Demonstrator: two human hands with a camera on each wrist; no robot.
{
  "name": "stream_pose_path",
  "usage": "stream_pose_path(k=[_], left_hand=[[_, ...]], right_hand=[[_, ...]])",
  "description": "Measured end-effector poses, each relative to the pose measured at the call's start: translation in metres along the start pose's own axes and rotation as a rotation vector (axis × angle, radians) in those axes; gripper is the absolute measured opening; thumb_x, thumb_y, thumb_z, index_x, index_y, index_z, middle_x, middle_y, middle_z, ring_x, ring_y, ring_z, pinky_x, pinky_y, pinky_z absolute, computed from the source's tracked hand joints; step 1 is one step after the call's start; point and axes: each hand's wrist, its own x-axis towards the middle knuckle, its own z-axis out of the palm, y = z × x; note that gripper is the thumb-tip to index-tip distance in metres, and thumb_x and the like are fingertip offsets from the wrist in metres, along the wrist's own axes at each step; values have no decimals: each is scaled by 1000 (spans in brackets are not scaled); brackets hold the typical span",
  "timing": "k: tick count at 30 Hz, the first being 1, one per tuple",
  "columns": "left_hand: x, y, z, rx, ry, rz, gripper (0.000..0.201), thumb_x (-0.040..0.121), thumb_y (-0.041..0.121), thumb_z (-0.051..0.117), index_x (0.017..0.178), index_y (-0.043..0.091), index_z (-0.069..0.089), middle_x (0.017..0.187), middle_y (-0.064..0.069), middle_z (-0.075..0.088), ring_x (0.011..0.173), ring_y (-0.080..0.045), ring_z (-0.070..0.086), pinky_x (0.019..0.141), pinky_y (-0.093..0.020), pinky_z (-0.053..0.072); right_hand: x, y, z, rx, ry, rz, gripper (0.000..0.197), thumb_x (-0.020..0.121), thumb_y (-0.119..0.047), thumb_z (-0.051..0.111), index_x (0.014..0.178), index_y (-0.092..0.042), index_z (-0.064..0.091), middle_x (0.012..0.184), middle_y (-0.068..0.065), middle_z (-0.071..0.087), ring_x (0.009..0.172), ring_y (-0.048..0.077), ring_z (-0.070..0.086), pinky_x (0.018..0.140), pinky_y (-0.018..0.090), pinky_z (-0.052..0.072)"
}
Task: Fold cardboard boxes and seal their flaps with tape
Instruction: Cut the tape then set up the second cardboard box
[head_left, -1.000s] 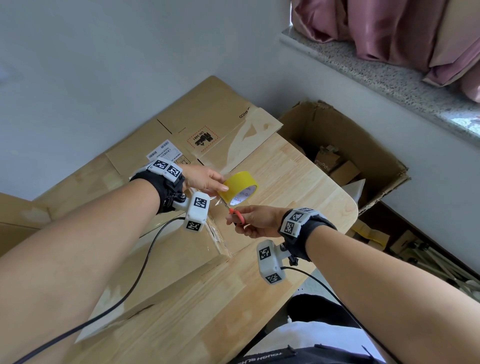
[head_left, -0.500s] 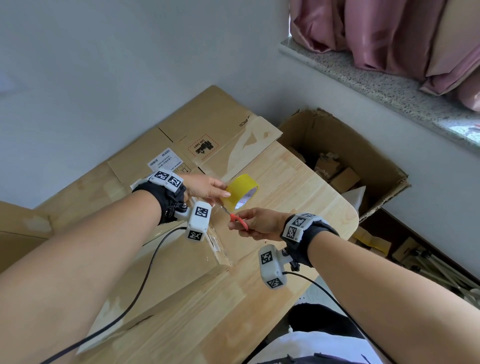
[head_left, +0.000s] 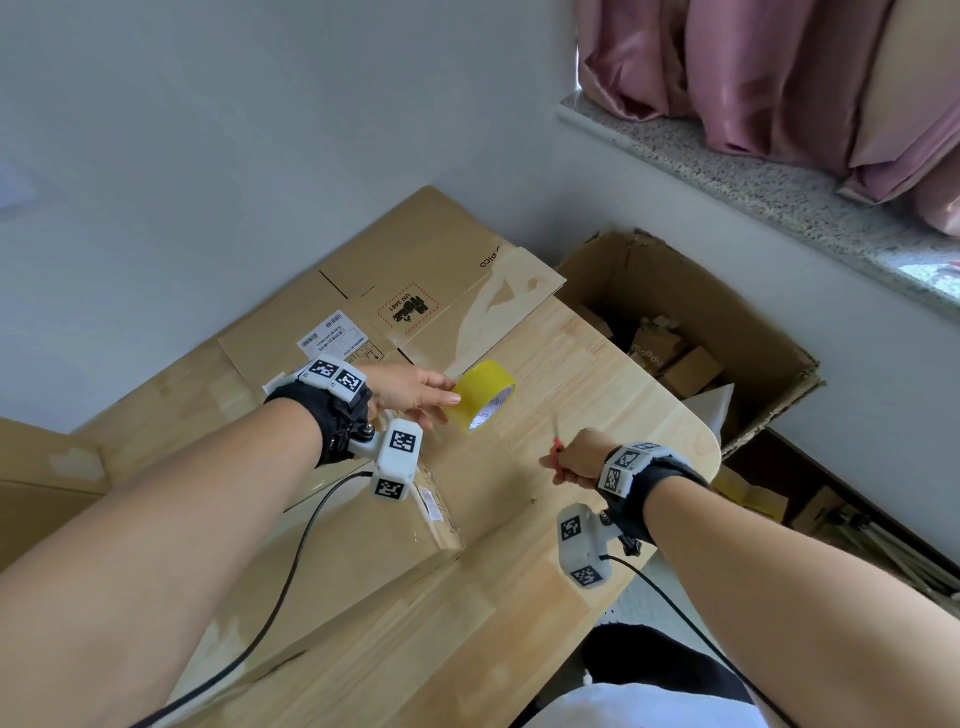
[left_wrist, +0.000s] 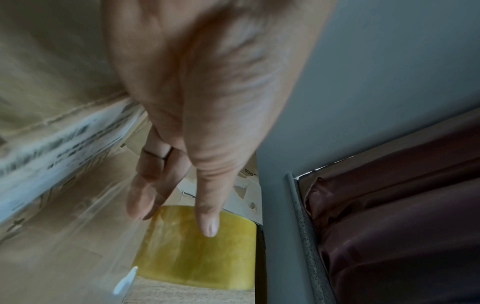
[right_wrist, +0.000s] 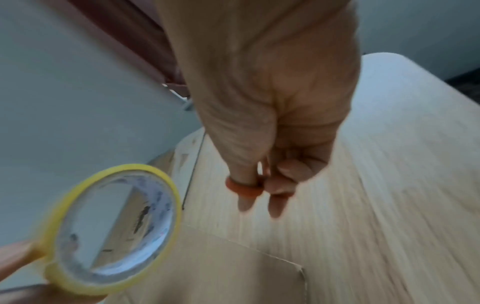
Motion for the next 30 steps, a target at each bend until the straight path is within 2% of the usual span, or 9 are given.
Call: stream_pose_path(k=[4,9,12,15,18,21,23,26,30], left_hand=[[3,-2,4,-17,28,14,50,92,36,58,137,15,47,117,-7,67,67,-6,62,78,-26,49],[2,-1,4,-4,41,19,51,92,37,57,137,15,47,117,-6,67,65,-4,63,70,-21,48],[-1,-1,3,4,38,29,50,92,39,57,136,17,48,116,-3,68,70,-5,64,78,-25,50],[-4,-1,4,-1,41,34,46,91,40,58,132,20,52,114,-3,68,74,-7,63,91,-37,48],[-9,2,6,-10,44,41,35,93,37,57,125,23,57,114,-4,67,72,-7,60,83,-31,47],[-12,6,8,10,46,45,30,94,36,54,122,24,57,114,-4,66,72,-6,60,74,-24,44],[-13,8,9,7,51,48,27,95,36,54,119,25,57,112,-3,66,70,-5,59,72,-22,42],[-13,8,9,18,56,48,29,95,35,54,121,22,57,111,-3,66,70,-6,59,74,-23,43],[-11,9,9,65,53,37,30,94,38,54,122,26,53,116,-3,66,73,-5,60,79,-24,44]], right_hand=[[14,11,-6,199,163,-19,21,87,-1,59,72,-13,50,77,6,60,62,12,59,47,15,49],[23,9,-5,113,279,-52,24,85,-11,64,67,-15,49,76,6,61,69,18,60,68,26,54],[23,8,-6,54,287,-35,25,86,-15,64,67,-17,48,74,3,58,65,14,58,61,20,52],[23,6,-1,2,210,54,23,88,-18,62,71,-13,48,78,5,57,69,17,57,69,24,52],[19,3,1,-79,178,58,25,86,-23,66,68,-12,51,78,7,58,72,20,56,70,24,49],[9,-7,-3,55,162,-32,20,90,-9,57,72,-15,53,71,1,56,60,11,54,51,17,50],[2,-21,-3,185,205,-97,14,93,-6,50,81,-10,56,69,4,55,58,12,52,49,22,46],[-9,-44,4,644,4,-120,17,98,-12,45,88,-5,58,81,10,62,72,18,60,72,28,50],[-8,-56,12,801,-247,-140,52,97,-53,33,103,-8,58,98,5,68,99,17,62,97,32,45]])
